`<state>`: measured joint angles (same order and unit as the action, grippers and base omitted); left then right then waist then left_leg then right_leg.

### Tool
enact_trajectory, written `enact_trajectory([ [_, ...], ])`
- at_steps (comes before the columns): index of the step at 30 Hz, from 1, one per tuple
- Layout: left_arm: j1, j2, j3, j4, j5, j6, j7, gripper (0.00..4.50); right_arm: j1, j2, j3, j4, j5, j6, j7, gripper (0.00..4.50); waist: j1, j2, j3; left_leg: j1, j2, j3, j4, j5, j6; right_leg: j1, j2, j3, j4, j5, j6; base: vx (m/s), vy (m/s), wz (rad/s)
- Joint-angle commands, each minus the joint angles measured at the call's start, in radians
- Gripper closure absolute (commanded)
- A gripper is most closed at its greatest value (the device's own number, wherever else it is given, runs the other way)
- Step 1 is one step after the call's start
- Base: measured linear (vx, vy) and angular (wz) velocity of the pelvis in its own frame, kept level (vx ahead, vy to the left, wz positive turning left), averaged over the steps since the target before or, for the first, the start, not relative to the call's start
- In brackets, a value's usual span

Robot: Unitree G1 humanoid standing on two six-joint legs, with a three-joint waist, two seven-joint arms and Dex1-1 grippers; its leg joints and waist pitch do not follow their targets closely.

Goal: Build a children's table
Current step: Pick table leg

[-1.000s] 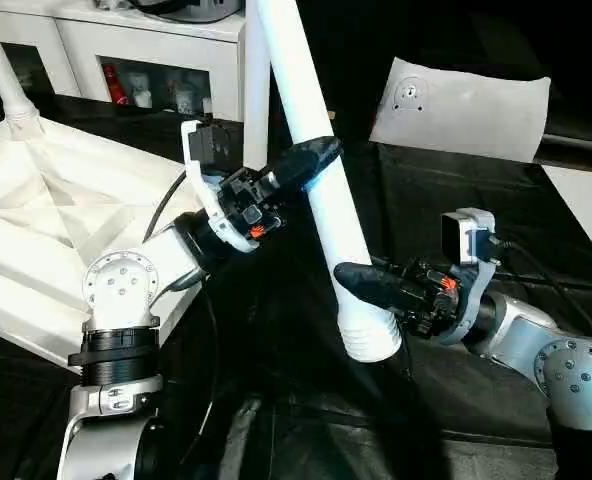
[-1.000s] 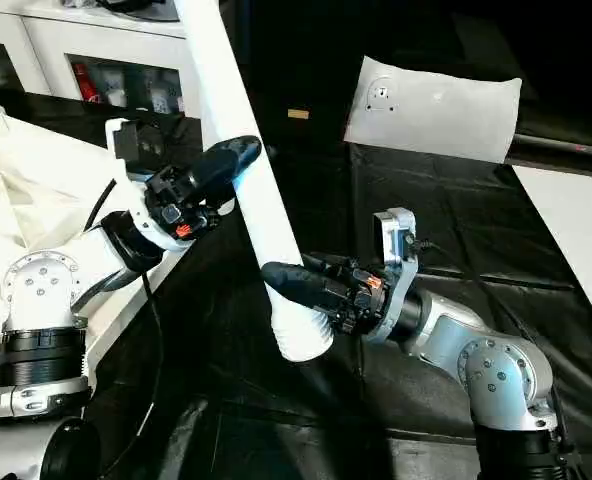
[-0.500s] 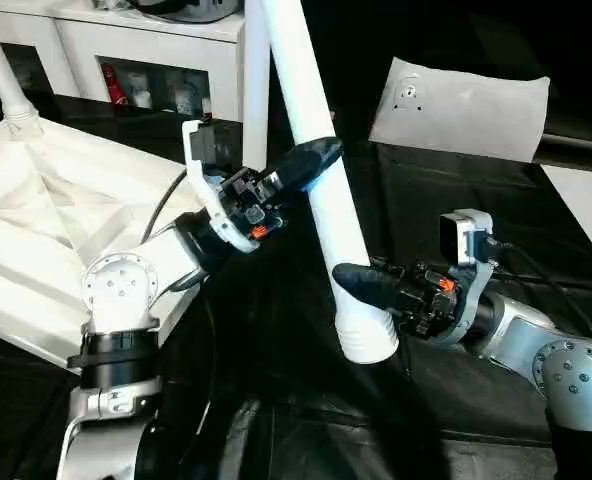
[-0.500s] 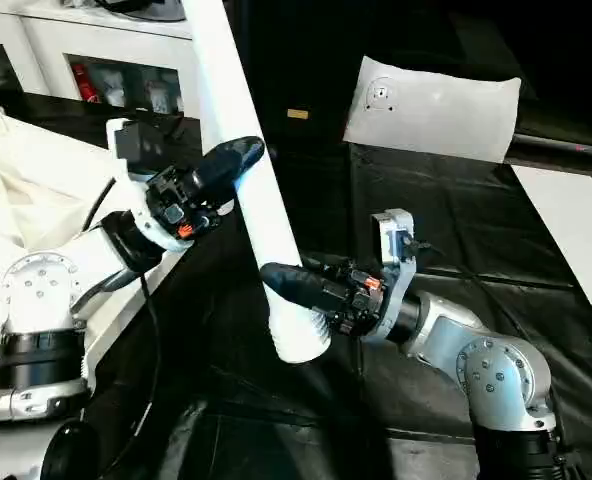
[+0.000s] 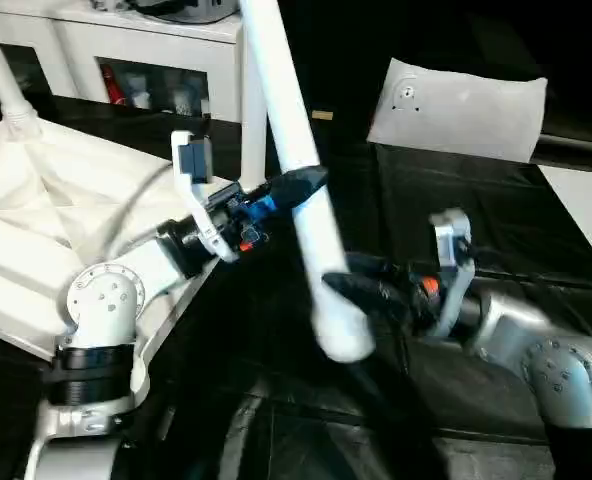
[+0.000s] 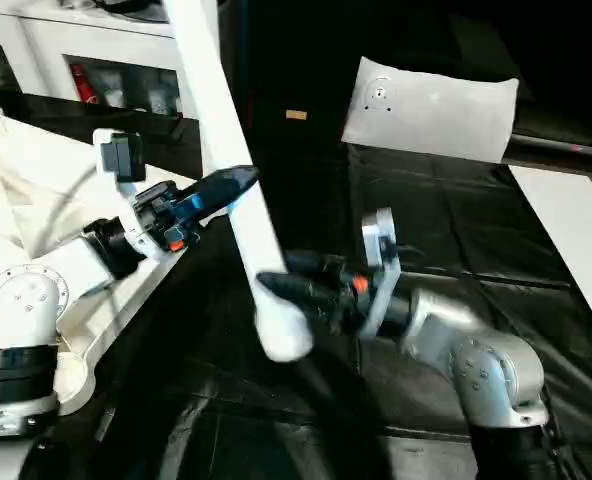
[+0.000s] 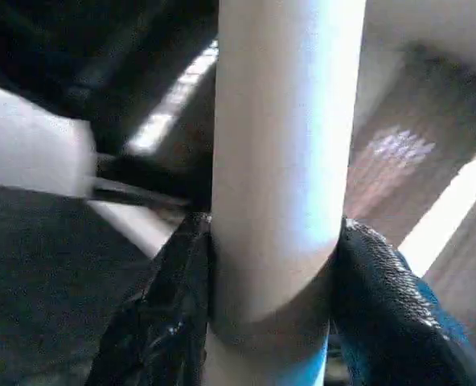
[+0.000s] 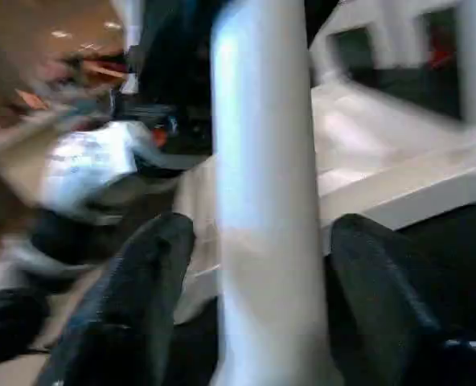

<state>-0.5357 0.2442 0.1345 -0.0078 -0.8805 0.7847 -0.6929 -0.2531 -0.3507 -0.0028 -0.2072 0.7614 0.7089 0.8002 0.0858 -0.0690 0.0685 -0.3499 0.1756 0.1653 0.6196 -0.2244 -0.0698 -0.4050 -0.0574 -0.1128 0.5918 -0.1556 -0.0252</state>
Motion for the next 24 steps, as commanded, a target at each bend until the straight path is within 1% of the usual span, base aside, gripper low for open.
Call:
enact_trajectory([
  [1, -0.046, 0.017, -0.050, -0.033, 0.143, -0.085, 0.078, 2.69, -0.035, 0.011, 0.024, -0.006, -0.122, -0.094, -0.083, 1.18, -0.004, -0.003, -0.068, 0.000, 0.054, -0.020, -0.079, -0.091, -0.005, 0.051, -0.097, 0.062, -0.099, -0.513, 0.011, 0.000, 0.000, 0.00],
  [2, -0.051, 0.022, -0.062, -0.040, 0.170, -0.089, 0.103, 2.69, -0.041, 0.016, 0.038, -0.009, -0.149, -0.108, -0.104, 1.03, -0.007, -0.002, -0.068, 0.001, 0.056, -0.021, -0.080, -0.091, -0.010, 0.050, -0.096, 0.062, -0.097, -0.508, 0.011, 0.000, 0.000, 0.00],
  [3, -0.053, 0.022, -0.065, -0.043, 0.177, -0.088, 0.113, 2.69, -0.043, 0.017, 0.045, -0.011, -0.158, -0.110, -0.112, 1.03, -0.009, -0.001, -0.070, 0.001, 0.058, -0.022, -0.080, -0.084, -0.015, 0.052, -0.098, 0.063, -0.089, -0.480, 0.001, 0.000, 0.000, 0.00],
  [4, -0.058, 0.016, -0.075, -0.057, 0.199, -0.081, 0.158, 2.69, -0.052, 0.028, 0.078, -0.019, -0.201, -0.104, -0.163, 0.92, -0.009, -0.002, -0.070, 0.001, 0.058, -0.020, -0.079, -0.080, -0.012, 0.053, -0.098, 0.066, -0.087, -0.457, -0.012, 0.000, 0.000, 0.00],
  [5, -0.058, 0.016, -0.075, -0.057, 0.199, -0.081, 0.158, 2.69, -0.052, 0.028, 0.078, -0.019, -0.201, -0.104, -0.163, 0.85, -0.011, -0.001, -0.071, 0.000, 0.058, -0.019, -0.078, -0.069, -0.010, 0.053, -0.096, 0.067, -0.082, -0.426, -0.030, 0.000, 0.000, 0.00],
  [6, -0.057, 0.014, -0.101, -0.076, 0.238, -0.099, 0.187, 2.69, -0.060, 0.039, 0.124, -0.019, -0.266, -0.107, -0.219, 0.85, -0.011, -0.001, -0.071, -0.001, 0.058, -0.019, -0.078, -0.066, -0.009, 0.054, -0.097, 0.068, -0.081, -0.415, -0.037, 0.000, 0.000, 0.00],
  [8, -0.052, 0.005, -0.123, -0.094, 0.272, -0.121, 0.208, 2.69, -0.068, 0.063, 0.156, -0.005, -0.322, -0.109, -0.282, 0.82, -0.015, -0.002, -0.072, -0.002, 0.061, -0.019, -0.078, -0.047, -0.013, 0.053, -0.097, 0.071, -0.072, -0.369, -0.060, 0.000, 0.000, 0.00],
  [9, -0.051, -0.002, -0.125, -0.100, 0.275, -0.121, 0.219, 2.69, -0.071, 0.075, 0.163, 0.001, -0.336, -0.106, -0.308, 0.81, -0.014, -0.001, -0.072, -0.001, 0.059, -0.017, -0.078, -0.050, -0.013, 0.055, -0.099, 0.072, -0.072, -0.360, -0.070, 0.000, 0.000, 0.00],
  [10, -0.046, -0.013, -0.140, -0.121, 0.292, -0.122, 0.233, 2.69, -0.074, 0.112, 0.172, 0.006, -0.345, -0.102, -0.342, 0.81, -0.015, -0.005, -0.072, -0.002, 0.060, -0.018, -0.079, -0.052, -0.013, 0.056, -0.099, 0.073, -0.071, -0.356, -0.073, 0.000, 0.000, 0.00],
  [11, -0.046, -0.013, -0.140, -0.121, 0.292, -0.122, 0.233, 2.69, -0.074, 0.113, 0.172, 0.006, -0.345, -0.102, -0.342, 0.81, -0.017, -0.002, -0.071, -0.003, 0.062, -0.019, -0.080, -0.060, -0.016, 0.055, -0.100, 0.073, -0.069, -0.354, -0.080, 0.000, 0.000, 0.00],
  [12, -0.044, -0.015, -0.146, -0.127, 0.301, -0.126, 0.235, 2.69, -0.074, 0.125, 0.177, 0.007, -0.350, -0.103, -0.349, 1.12, -0.017, -0.002, -0.072, -0.002, 0.061, -0.018, -0.079, -0.067, -0.016, 0.055, -0.100, 0.072, -0.071, -0.357, -0.079, 0.000, 0.000, 0.00],
  [13, -0.045, -0.017, -0.152, -0.133, 0.308, -0.127, 0.239, 2.69, -0.075, 0.137, 0.183, 0.009, -0.357, -0.100, -0.362, 1.12, -0.020, -0.004, -0.070, -0.003, 0.062, -0.019, -0.081, -0.074, -0.018, 0.056, -0.099, 0.074, -0.071, -0.360, -0.076, 0.000, 0.000, 0.00],
  [15, -0.046, -0.016, -0.162, -0.140, 0.320, -0.125, 0.247, 2.69, -0.076, 0.152, 0.195, 0.012, -0.374, -0.094, -0.390, 1.29, -0.026, -0.003, -0.068, -0.004, 0.059, -0.020, -0.081, -0.096, -0.021, 0.057, -0.099, 0.073, -0.074, -0.381, -0.065, 0.000, 0.000, 0.00],
  [16, -0.047, -0.013, -0.174, -0.145, 0.335, -0.128, 0.250, 2.69, -0.076, 0.164, 0.204, 0.015, -0.389, -0.088, -0.416, 1.29, -0.028, -0.003, -0.068, -0.005, 0.059, -0.020, -0.082, -0.097, -0.023, 0.056, -0.098, 0.074, -0.075, -0.387, -0.058, 0.000, 0.000, 0.00],
  [17, -0.048, -0.012, -0.176, -0.145, 0.337, -0.129, 0.251, 2.69, -0.076, 0.166, 0.205, 0.015, -0.391, -0.088, -0.418, 1.52, -0.031, -0.004, -0.067, -0.005, 0.056, -0.019, -0.081, -0.107, -0.025, 0.055, -0.098, 0.073, -0.078, -0.414, -0.047, 0.000, 0.000, 0.00],
  [18, -0.047, -0.011, -0.183, -0.146, 0.347, -0.133, 0.252, 2.69, -0.075, 0.183, 0.208, 0.018, -0.401, -0.084, -0.440, 1.58, -0.032, -0.003, -0.067, -0.004, 0.057, -0.020, -0.081, -0.109, -0.026, 0.055, -0.099, 0.073, -0.079, -0.422, -0.042, 0.000, 0.000, 0.00],
  [19, -0.047, -0.012, -0.183, -0.145, 0.347, -0.133, 0.251, 2.69, -0.075, 0.200, 0.206, 0.021, -0.401, -0.081, -0.456, 1.61, -0.033, -0.003, -0.066, -0.004, 0.055, -0.019, -0.081, -0.117, -0.027, 0.053, -0.098, 0.073, -0.083, -0.442, -0.032, 0.000, 0.000, 0.00],
  [20, -0.047, -0.013, -0.183, -0.145, 0.347, -0.132, 0.252, 2.69, -0.074, 0.207, 0.207, 0.021, -0.400, -0.080, -0.461, 1.68, -0.036, -0.002, -0.066, -0.005, 0.055, -0.021, -0.082, -0.126, -0.028, 0.053, -0.098, 0.071, -0.084, -0.453, -0.025, 0.000, 0.000, 0.00],
  [21, -0.047, -0.014, -0.183, -0.146, 0.348, -0.131, 0.253, 2.69, -0.074, 0.210, 0.207, 0.021, -0.401, -0.080, -0.462, 1.68, -0.036, -0.002, -0.066, -0.005, 0.055, -0.021, -0.082, -0.126, -0.028, 0.053, -0.098, 0.071, -0.084, -0.453, -0.025, 0.000, 0.000, 0.00],
  [22, -0.046, -0.018, -0.183, -0.150, 0.346, -0.128, 0.254, 2.69, -0.074, 0.216, 0.212, 0.021, -0.408, -0.083, -0.464, 1.86, -0.038, -0.002, -0.067, -0.004, 0.056, -0.022, -0.082, -0.128, -0.029, 0.052, -0.097, 0.071, -0.083, -0.443, -0.022, 0.000, 0.000, 0.00],
  [23, -0.047, -0.020, -0.184, -0.152, 0.347, -0.127, 0.254, 2.69, -0.075, 0.219, 0.220, 0.026, -0.419, -0.089, -0.466, 1.99, -0.040, 0.001, -0.067, -0.004, 0.056, -0.022, -0.081, -0.127, -0.030, 0.051, -0.097, 0.071, -0.082, -0.431, -0.025, 0.000, 0.000, 0.00],
  [24, -0.048, -0.022, -0.186, -0.153, 0.345, -0.125, 0.252, 2.69, -0.076, 0.221, 0.228, 0.032, -0.430, -0.096, -0.469, 2.06, -0.040, 0.000, -0.068, -0.005, 0.056, -0.022, -0.082, -0.122, -0.030, 0.053, -0.097, 0.072, -0.081, -0.422, -0.027, 0.000, 0.000, 0.00],
])
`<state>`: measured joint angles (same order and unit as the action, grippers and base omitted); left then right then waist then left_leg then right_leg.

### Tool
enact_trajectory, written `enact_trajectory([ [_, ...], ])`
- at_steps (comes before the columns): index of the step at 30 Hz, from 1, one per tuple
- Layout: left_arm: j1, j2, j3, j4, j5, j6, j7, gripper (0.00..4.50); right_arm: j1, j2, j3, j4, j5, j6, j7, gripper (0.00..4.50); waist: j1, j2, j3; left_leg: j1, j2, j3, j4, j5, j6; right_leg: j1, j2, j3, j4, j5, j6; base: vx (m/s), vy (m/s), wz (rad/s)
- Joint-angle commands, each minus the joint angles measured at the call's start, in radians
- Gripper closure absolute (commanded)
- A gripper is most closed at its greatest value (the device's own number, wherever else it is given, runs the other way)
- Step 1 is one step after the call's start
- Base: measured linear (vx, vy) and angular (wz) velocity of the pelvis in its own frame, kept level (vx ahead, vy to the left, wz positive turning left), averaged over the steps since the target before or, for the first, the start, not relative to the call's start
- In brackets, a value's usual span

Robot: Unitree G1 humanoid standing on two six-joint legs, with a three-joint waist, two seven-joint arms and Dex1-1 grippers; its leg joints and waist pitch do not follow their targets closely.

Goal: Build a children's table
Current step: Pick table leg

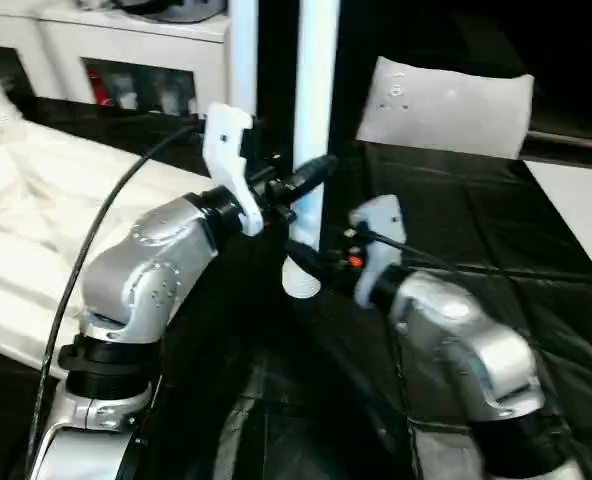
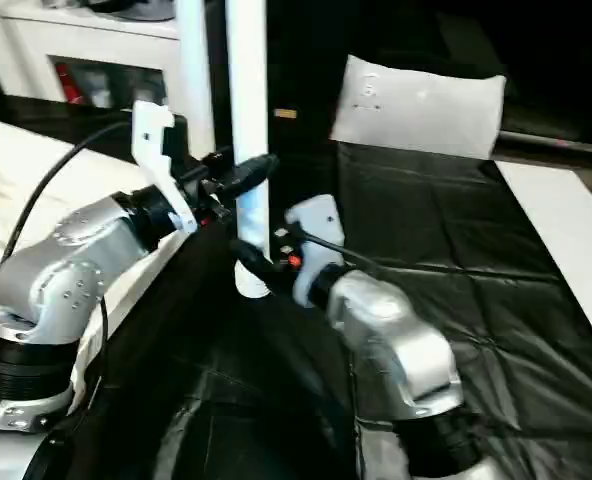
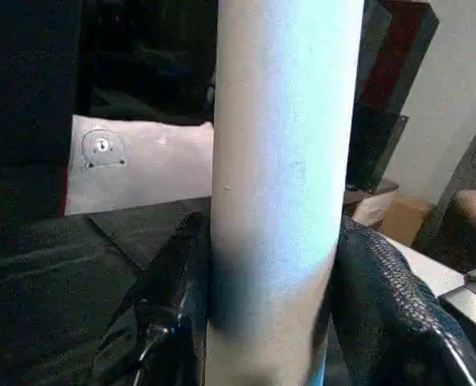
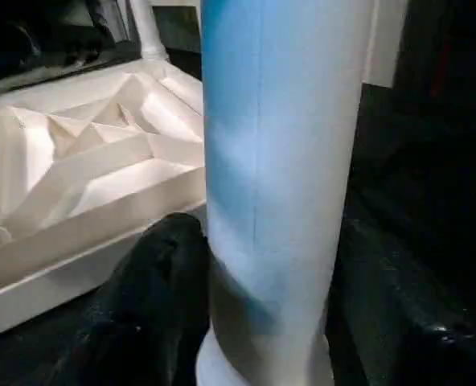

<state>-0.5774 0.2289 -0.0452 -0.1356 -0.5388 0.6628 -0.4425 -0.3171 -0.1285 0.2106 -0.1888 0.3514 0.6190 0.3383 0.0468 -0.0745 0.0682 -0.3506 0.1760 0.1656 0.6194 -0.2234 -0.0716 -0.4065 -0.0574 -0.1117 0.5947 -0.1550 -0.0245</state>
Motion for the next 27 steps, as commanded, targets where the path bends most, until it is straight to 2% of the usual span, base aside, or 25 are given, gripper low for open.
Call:
enact_trajectory([
  [1, -0.007, -0.008, -0.008, -0.028, 0.000, 0.001, -0.001, 2.69, -0.012, 0.000, 0.022, 0.018, -0.026, -0.009, -0.009, 2.09, -0.002, 0.006, -0.069, -0.004, 0.056, -0.022, -0.080, -0.116, -0.029, 0.054, -0.097, 0.071, -0.081, -0.405, -0.033, 0.000, 0.000, 0.00],
  [3, -0.007, -0.009, -0.009, -0.030, 0.001, 0.002, -0.002, 2.69, -0.014, -0.002, 0.028, 0.022, -0.033, -0.011, -0.010, 2.18, -0.003, 0.007, -0.069, -0.004, 0.056, -0.021, -0.080, -0.111, -0.026, 0.055, -0.097, 0.073, -0.078, -0.386, -0.042, 0.000, 0.000, 0.00],
  [4, -0.007, -0.010, -0.010, -0.031, 0.005, 0.002, -0.002, 2.69, -0.016, -0.001, 0.033, 0.025, -0.042, -0.011, -0.014, 2.43, -0.003, 0.007, -0.068, -0.004, 0.057, -0.021, -0.080, -0.106, -0.025, 0.055, -0.096, 0.073, -0.077, -0.374, -0.049, 0.000, 0.000, 0.00],
  [8, -0.006, -0.007, -0.015, -0.030, 0.010, 0.002, -0.006, 2.69, -0.019, 0.013, 0.021, 0.033, -0.045, -0.008, -0.026, 2.62, -0.004, 0.008, -0.069, -0.004, 0.058, -0.021, -0.080, -0.098, -0.024, 0.057, -0.096, 0.074, -0.071, -0.340, -0.069, 0.000, 0.000, 0.00],
  [15, -0.004, -0.009, -0.017, -0.035, 0.014, 0.014, -0.006, 2.69, -0.020, 0.028, -0.002, 0.047, -0.013, 0.004, 0.004, 2.64, -0.007, 0.008, -0.068, -0.003, 0.058, -0.021, -0.080, -0.114, -0.024, 0.058, -0.097, 0.075, -0.074, -0.364, -0.069, 0.000, 0.000, 0.00],
  [21, -0.002, -0.011, -0.007, -0.039, 0.010, 0.035, 0.006, 2.70, -0.012, 0.027, -0.024, 0.053, 0.008, -0.026, 0.040, 2.64, -0.006, 0.008, -0.070, -0.003, 0.058, -0.020, -0.078, -0.092, -0.020, 0.060, -0.097, 0.076, -0.068, -0.321, -0.087, 0.000, 0.000, 0.00],
  [25, 0.005, -0.003, -0.003, -0.045, -0.010, 0.042, -0.028, 2.70, -0.008, 0.012, -0.033, 0.054, 0.019, -0.059, 0.093, 2.64, -0.005, 0.008, -0.069, -0.004, 0.058, -0.019, -0.079, -0.097, -0.016, 0.060, -0.097, 0.076, -0.070, -0.334, -0.089, 0.000, 0.000, 0.00],
  [26, 0.005, -0.002, -0.004, -0.046, -0.011, 0.042, -0.030, 2.14, -0.008, 0.011, -0.033, 0.054, 0.020, -0.060, 0.096, 2.64, -0.004, 0.008, -0.069, -0.003, 0.057, -0.019, -0.078, -0.099, -0.015, 0.061, -0.098, 0.075, -0.071, -0.338, -0.088, 0.000, 0.000, 0.00],
  [27, 0.009, 0.004, -0.006, -0.052, -0.012, 0.042, -0.039, 2.14, -0.006, 0.007, -0.034, 0.053, 0.024, -0.063, 0.106, 2.64, -0.004, 0.008, -0.070, -0.003, 0.058, -0.019, -0.078, -0.098, -0.015, 0.061, -0.098, 0.075, -0.071, -0.339, -0.087, 0.000, 0.000, 0.00],
])
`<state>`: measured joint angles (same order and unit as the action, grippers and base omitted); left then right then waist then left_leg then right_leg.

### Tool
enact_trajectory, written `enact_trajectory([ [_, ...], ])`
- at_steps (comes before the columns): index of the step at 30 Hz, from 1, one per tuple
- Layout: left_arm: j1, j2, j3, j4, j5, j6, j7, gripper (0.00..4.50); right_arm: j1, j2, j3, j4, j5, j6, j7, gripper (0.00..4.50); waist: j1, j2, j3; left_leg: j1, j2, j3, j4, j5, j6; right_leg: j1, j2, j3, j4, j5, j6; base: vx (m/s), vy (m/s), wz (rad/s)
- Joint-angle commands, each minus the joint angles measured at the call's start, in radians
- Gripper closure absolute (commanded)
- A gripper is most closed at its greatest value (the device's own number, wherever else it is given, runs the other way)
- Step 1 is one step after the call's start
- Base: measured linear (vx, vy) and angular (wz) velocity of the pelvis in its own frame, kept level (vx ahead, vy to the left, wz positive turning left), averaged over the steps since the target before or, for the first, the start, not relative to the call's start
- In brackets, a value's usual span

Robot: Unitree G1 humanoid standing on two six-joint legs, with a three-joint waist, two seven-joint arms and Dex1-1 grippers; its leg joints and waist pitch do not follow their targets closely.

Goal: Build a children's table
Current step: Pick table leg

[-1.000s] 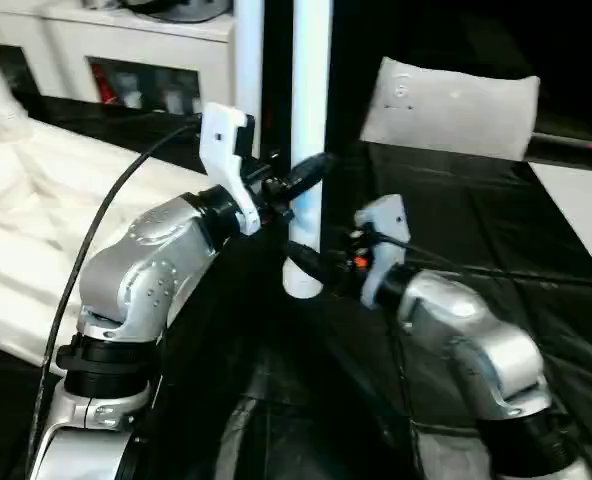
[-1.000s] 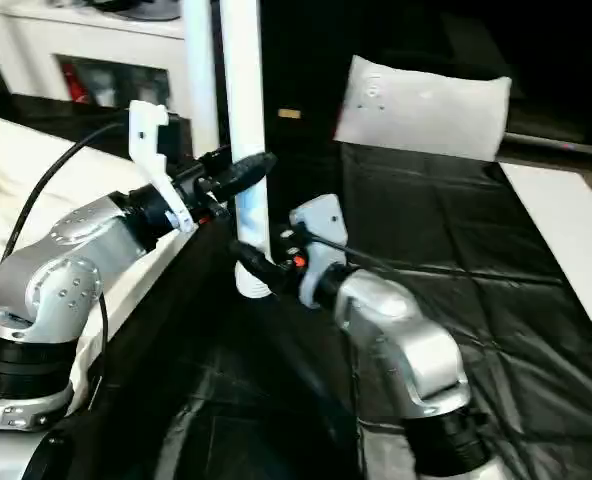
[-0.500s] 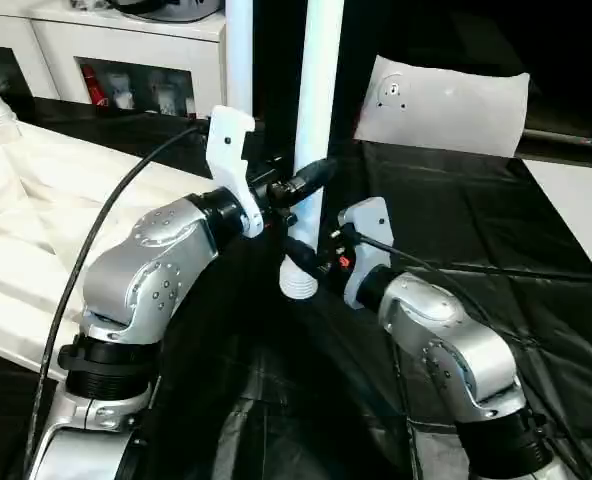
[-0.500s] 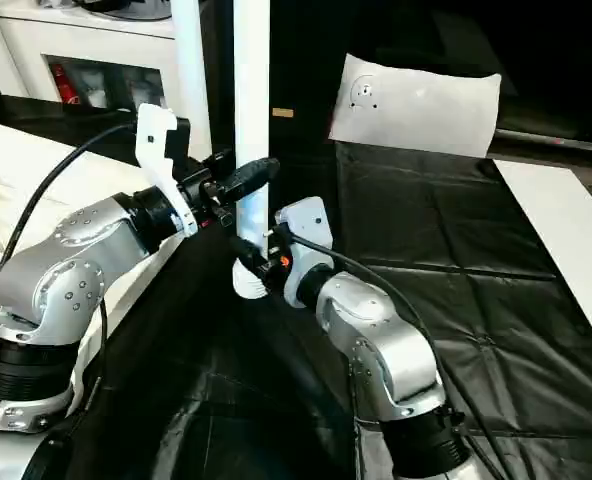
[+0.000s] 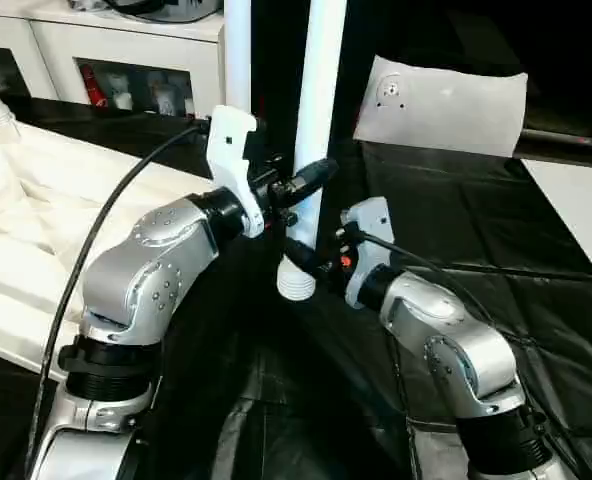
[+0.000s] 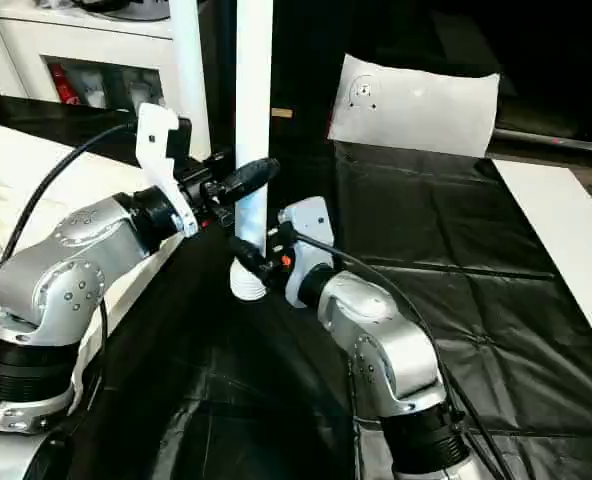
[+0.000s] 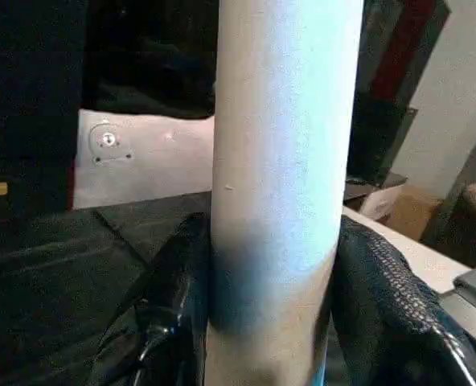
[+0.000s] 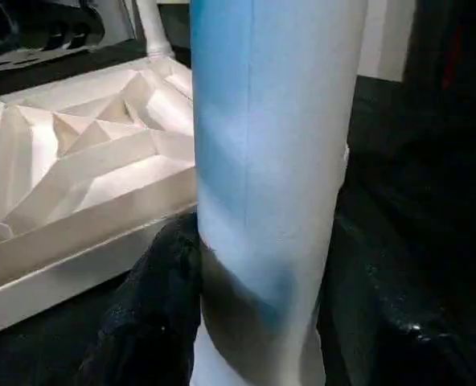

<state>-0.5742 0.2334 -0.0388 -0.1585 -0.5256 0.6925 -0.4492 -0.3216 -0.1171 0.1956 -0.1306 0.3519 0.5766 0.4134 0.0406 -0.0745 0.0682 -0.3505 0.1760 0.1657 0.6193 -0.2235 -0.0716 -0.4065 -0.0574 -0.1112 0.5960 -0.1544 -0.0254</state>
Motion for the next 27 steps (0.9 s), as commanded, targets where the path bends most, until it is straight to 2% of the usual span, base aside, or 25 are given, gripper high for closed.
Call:
enact_trajectory([
  [1, 0.018, 0.017, -0.019, -0.040, -0.027, 0.016, -0.055, 2.00, 0.009, -0.028, -0.022, -0.012, 0.040, -0.037, 0.078, 2.64, 0.003, 0.009, -0.070, -0.004, 0.059, -0.020, -0.078, -0.099, -0.011, 0.061, -0.099, 0.075, -0.072, -0.337, -0.089, 0.000, 0.000, 0.00],
  [4, 0.028, 0.029, -0.022, -0.047, -0.026, 0.014, -0.068, 1.78, 0.018, -0.045, -0.029, -0.016, 0.051, -0.048, 0.111, 2.64, 0.003, 0.008, -0.069, -0.003, 0.059, -0.019, -0.078, -0.099, -0.004, 0.061, -0.097, 0.074, -0.071, -0.331, -0.098, 0.000, 0.000, 0.00],
  [5, 0.034, 0.033, -0.017, -0.051, -0.040, 0.022, -0.081, 1.66, 0.024, -0.052, -0.038, -0.016, 0.059, -0.056, 0.130, 2.64, 0.003, 0.011, -0.069, -0.003, 0.059, -0.020, -0.078, -0.100, -0.004, 0.060, -0.098, 0.074, -0.072, -0.337, -0.100, 0.000, 0.000, 0.00],
  [6, 0.041, 0.033, -0.009, -0.055, -0.060, 0.027, -0.098, 1.60, 0.029, -0.059, -0.045, -0.016, 0.070, -0.064, 0.151, 2.64, 0.003, 0.009, -0.068, -0.003, 0.059, -0.019, -0.078, -0.108, -0.003, 0.060, -0.098, 0.074, -0.074, -0.349, -0.101, 0.000, 0.000, 0.00],
  [8, 0.045, 0.032, -0.003, -0.058, -0.073, 0.030, -0.108, 1.58, 0.032, -0.062, -0.048, -0.016, 0.075, -0.069, 0.164, 2.64, 0.004, 0.009, -0.068, -0.002, 0.058, -0.018, -0.077, -0.113, -0.003, 0.060, -0.099, 0.074, -0.076, -0.364, -0.102, 0.000, 0.000, 0.00],
  [13, 0.068, 0.032, 0.063, -0.044, -0.180, 0.062, -0.173, 1.58, 0.057, -0.107, -0.054, -0.031, 0.127, -0.080, 0.271, 2.65, 0.008, 0.011, -0.069, -0.004, 0.058, -0.019, -0.076, -0.105, 0.005, 0.062, -0.097, 0.073, -0.075, -0.350, -0.112, 0.000, 0.000, 0.00],
  [16, 0.075, 0.048, 0.075, -0.033, -0.192, 0.063, -0.197, 1.58, 0.065, -0.126, -0.057, -0.039, 0.147, -0.074, 0.312, 2.65, 0.009, 0.011, -0.069, -0.003, 0.058, -0.019, -0.076, -0.108, 0.012, 0.062, -0.097, 0.071, -0.076, -0.360, -0.112, 0.000, 0.000, 0.00],
  [18, 0.081, 0.066, 0.072, -0.018, -0.190, 0.052, -0.230, 1.85, 0.072, -0.147, -0.052, -0.047, 0.156, -0.068, 0.351, 2.65, 0.010, 0.011, -0.069, -0.002, 0.058, -0.019, -0.077, -0.107, 0.014, 0.062, -0.097, 0.072, -0.078, -0.371, -0.108, 0.000, 0.000, 0.00],
  [20, 0.088, 0.088, 0.060, -0.010, -0.186, 0.041, -0.270, 1.92, 0.078, -0.164, -0.046, -0.052, 0.162, -0.067, 0.380, 2.65, 0.012, 0.012, -0.068, 0.000, 0.059, -0.019, -0.078, -0.108, 0.016, 0.061, -0.096, 0.072, -0.079, -0.379, -0.103, 0.000, 0.000, 0.00],
  [21, 0.090, 0.097, 0.054, -0.007, -0.185, 0.044, -0.282, 1.95, 0.078, -0.170, -0.044, -0.051, 0.163, -0.067, 0.387, 2.65, 0.013, 0.012, -0.069, 0.000, 0.059, -0.019, -0.078, -0.105, 0.015, 0.061, -0.097, 0.072, -0.078, -0.376, -0.104, 0.000, 0.000, 0.00],
  [22, 0.093, 0.111, 0.043, -0.006, -0.184, 0.051, -0.304, 2.19, 0.077, -0.176, -0.043, -0.050, 0.164, -0.067, 0.394, 2.65, 0.014, 0.013, -0.069, 0.000, 0.060, -0.020, -0.078, -0.103, 0.013, 0.060, -0.097, 0.071, -0.077, -0.371, -0.108, 0.000, 0.000, 0.00],
  [27, 0.106, 0.137, 0.018, -0.027, -0.194, 0.065, -0.351, 2.50, 0.072, -0.192, -0.041, -0.041, 0.158, -0.072, 0.407, 2.65, 0.017, 0.013, -0.067, 0.001, 0.060, -0.020, -0.079, -0.115, 0.005, 0.060, -0.098, 0.072, -0.078, -0.385, -0.114, 0.000, 0.000, 0.00],
])
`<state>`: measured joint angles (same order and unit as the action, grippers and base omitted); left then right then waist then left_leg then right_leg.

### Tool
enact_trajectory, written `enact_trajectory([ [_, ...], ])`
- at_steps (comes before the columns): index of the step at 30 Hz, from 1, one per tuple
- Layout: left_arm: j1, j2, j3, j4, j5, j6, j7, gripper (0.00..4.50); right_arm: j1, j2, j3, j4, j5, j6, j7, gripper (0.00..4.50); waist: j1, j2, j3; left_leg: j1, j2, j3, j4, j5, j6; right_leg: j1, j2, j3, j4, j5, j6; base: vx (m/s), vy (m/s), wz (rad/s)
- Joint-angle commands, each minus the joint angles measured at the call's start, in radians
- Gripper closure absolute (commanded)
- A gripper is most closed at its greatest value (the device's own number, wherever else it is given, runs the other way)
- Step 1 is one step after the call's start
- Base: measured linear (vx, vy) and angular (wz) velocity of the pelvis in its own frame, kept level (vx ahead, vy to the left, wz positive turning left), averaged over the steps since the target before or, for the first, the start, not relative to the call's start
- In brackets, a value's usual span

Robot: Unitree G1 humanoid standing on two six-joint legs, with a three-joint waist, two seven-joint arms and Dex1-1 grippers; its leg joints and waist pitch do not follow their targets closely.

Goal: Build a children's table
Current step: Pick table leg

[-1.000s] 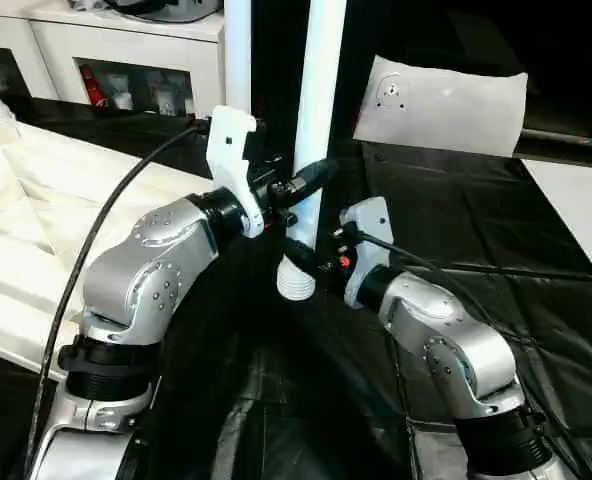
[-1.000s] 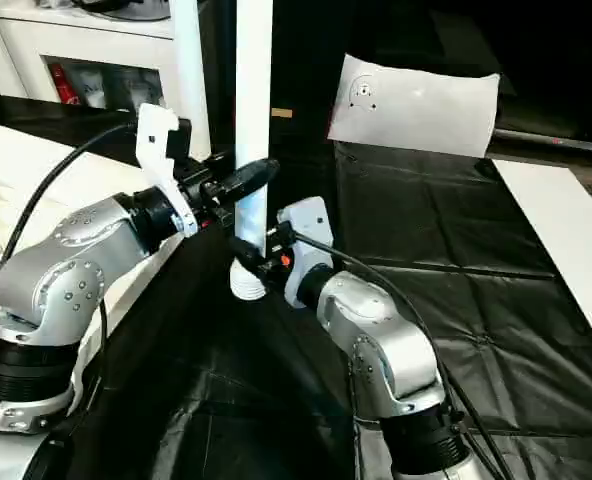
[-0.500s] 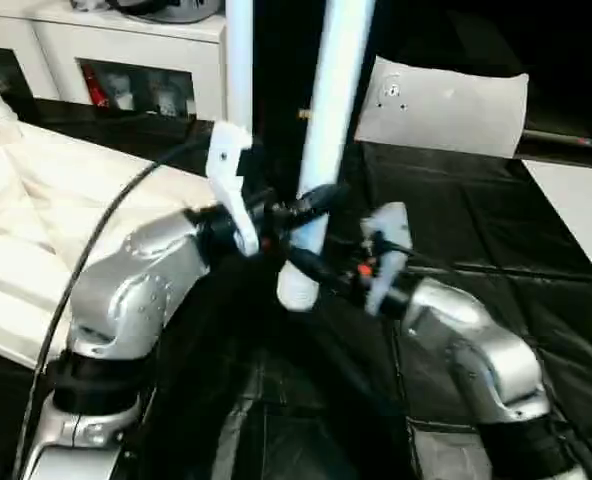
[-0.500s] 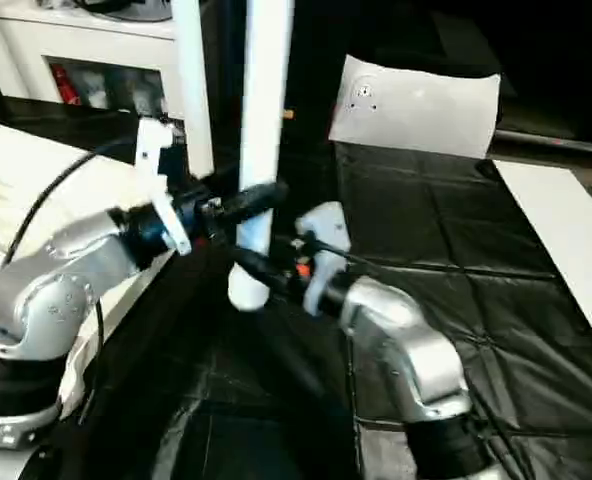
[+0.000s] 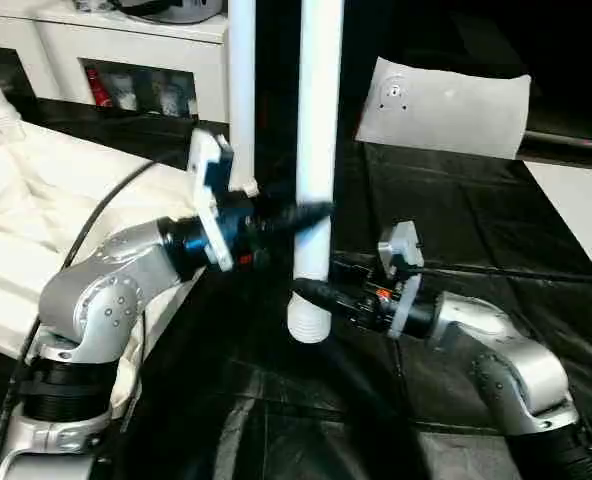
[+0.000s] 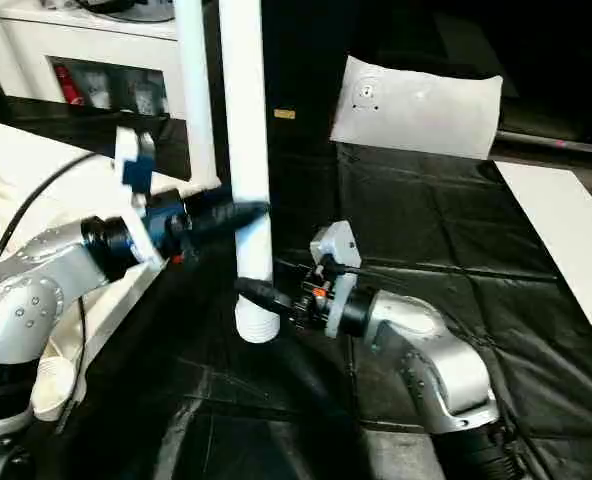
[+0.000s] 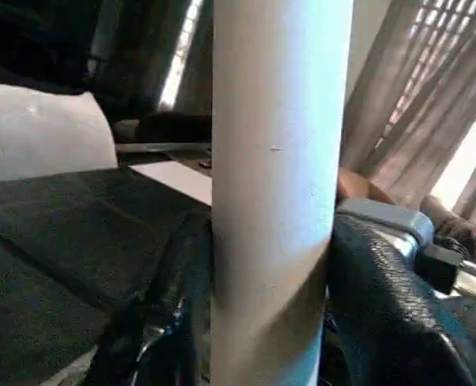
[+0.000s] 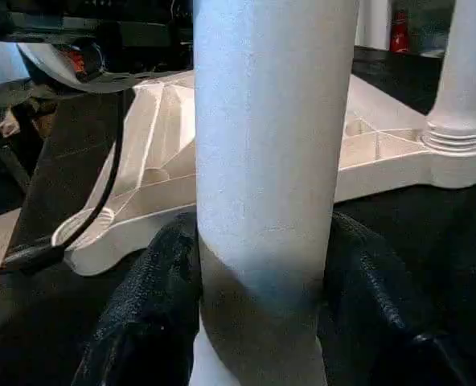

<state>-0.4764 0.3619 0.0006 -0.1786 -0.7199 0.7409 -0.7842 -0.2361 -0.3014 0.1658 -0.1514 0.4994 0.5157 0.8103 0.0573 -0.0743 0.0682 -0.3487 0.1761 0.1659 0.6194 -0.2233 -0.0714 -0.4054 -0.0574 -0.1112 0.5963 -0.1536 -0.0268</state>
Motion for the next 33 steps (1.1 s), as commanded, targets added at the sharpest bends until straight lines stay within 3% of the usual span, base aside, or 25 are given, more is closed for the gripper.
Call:
enact_trajectory([
  [1, 0.009, 0.009, -0.022, -0.007, 0.001, 0.016, -0.017, 2.59, -0.016, -0.008, -0.012, -0.017, 0.009, -0.013, 0.011, 2.65, 0.001, 0.012, -0.068, 0.000, 0.060, -0.020, -0.079, -0.117, 0.004, 0.059, -0.098, 0.072, -0.079, -0.391, -0.112, 0.000, 0.000, 0.00],
  [17, -0.007, -0.045, 0.042, 0.015, -0.060, 0.017, 0.018, 2.68, -0.024, -0.017, -0.015, -0.020, 0.000, -0.002, 0.008, 2.65, 0.002, 0.011, -0.069, -0.002, 0.060, -0.020, -0.077, -0.103, 0.006, 0.061, -0.097, 0.071, -0.078, -0.377, -0.115, 0.000, 0.000, 0.00],
  [18, -0.017, -0.054, 0.053, 0.024, -0.059, 0.018, 0.039, 2.68, -0.028, -0.011, -0.029, -0.021, 0.021, 0.014, 0.003, 2.65, 0.003, 0.012, -0.069, -0.001, 0.059, -0.019, -0.077, -0.104, 0.006, 0.061, -0.097, 0.070, -0.078, -0.379, -0.114, 0.000, 0.000, 0.00],
  [21, -0.040, -0.064, 0.072, 0.048, -0.042, 0.025, 0.094, 2.68, -0.039, 0.001, -0.059, -0.022, 0.055, 0.035, -0.011, 1.95, 0.003, 0.009, -0.070, -0.002, 0.058, -0.019, -0.076, -0.108, 0.009, 0.062, -0.096, 0.069, -0.079, -0.387, -0.113, 0.000, 0.000, 0.00],
  [24, -0.064, -0.065, 0.091, 0.066, -0.036, 0.047, 0.143, 2.68, -0.047, 0.014, -0.085, -0.031, 0.087, 0.050, -0.028, 1.85, 0.003, 0.013, -0.071, -0.001, 0.058, -0.020, -0.075, -0.099, 0.007, 0.061, -0.096, 0.069, -0.078, -0.376, -0.108, 0.000, 0.000, 0.00],
  [26, -0.094, -0.068, 0.113, 0.087, -0.034, 0.078, 0.199, 2.68, -0.060, 0.034, -0.125, -0.040, 0.127, 0.079, -0.066, 1.53, 0.003, 0.014, -0.073, -0.001, 0.057, -0.020, -0.074, -0.090, 0.010, 0.062, -0.094, 0.068, -0.075, -0.348, -0.116, 0.000, 0.000, 0.00],
  [33, -0.167, -0.094, 0.171, 0.113, -0.081, 0.138, 0.302, 2.68, -0.106, 0.066, -0.226, -0.052, 0.242, 0.176, -0.162, 1.41, 0.007, 0.011, -0.076, -0.002, 0.057, -0.019, -0.072, -0.055, 0.009, 0.064, -0.097, 0.069, -0.067, -0.306, -0.134, 0.000, 0.000, 0.00],
])
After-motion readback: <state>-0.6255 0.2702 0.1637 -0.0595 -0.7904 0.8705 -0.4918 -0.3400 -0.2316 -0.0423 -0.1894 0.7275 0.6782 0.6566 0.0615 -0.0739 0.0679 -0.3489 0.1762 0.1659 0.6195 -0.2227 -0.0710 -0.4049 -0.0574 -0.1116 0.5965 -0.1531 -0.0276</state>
